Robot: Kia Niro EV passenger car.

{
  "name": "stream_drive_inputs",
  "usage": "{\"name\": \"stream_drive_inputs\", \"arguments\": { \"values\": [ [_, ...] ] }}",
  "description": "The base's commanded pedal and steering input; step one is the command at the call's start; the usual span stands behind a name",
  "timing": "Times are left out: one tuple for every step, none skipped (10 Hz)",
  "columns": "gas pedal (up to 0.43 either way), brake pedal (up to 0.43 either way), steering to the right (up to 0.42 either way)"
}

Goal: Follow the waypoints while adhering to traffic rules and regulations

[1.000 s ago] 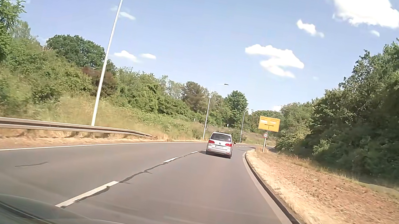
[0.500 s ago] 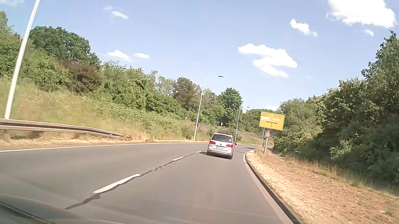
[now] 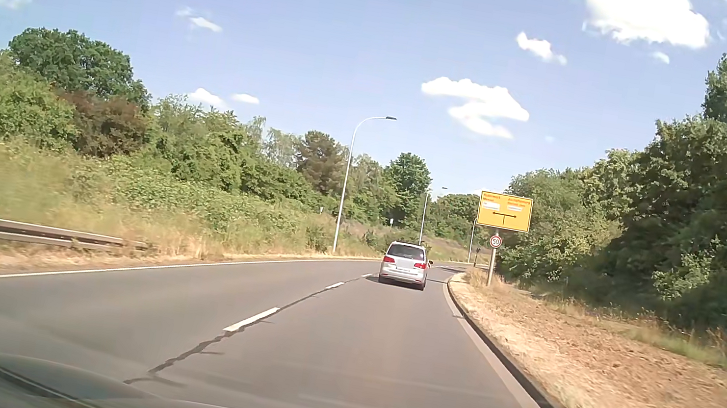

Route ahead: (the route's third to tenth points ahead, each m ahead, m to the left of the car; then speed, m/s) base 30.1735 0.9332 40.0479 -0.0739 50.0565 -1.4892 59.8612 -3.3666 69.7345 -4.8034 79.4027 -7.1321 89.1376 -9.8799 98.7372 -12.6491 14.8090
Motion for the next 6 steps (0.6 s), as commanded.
{"name": "stream_drive_inputs", "arguments": {
  "values": [
    [0.150, 0.030, 0.016],
    [0.150, 0.030, 0.016],
    [0.150, 0.030, 0.016],
    [0.150, 0.030, 0.016],
    [0.138, 0.030, 0.016],
    [0.130, 0.030, 0.016]
  ]
}}
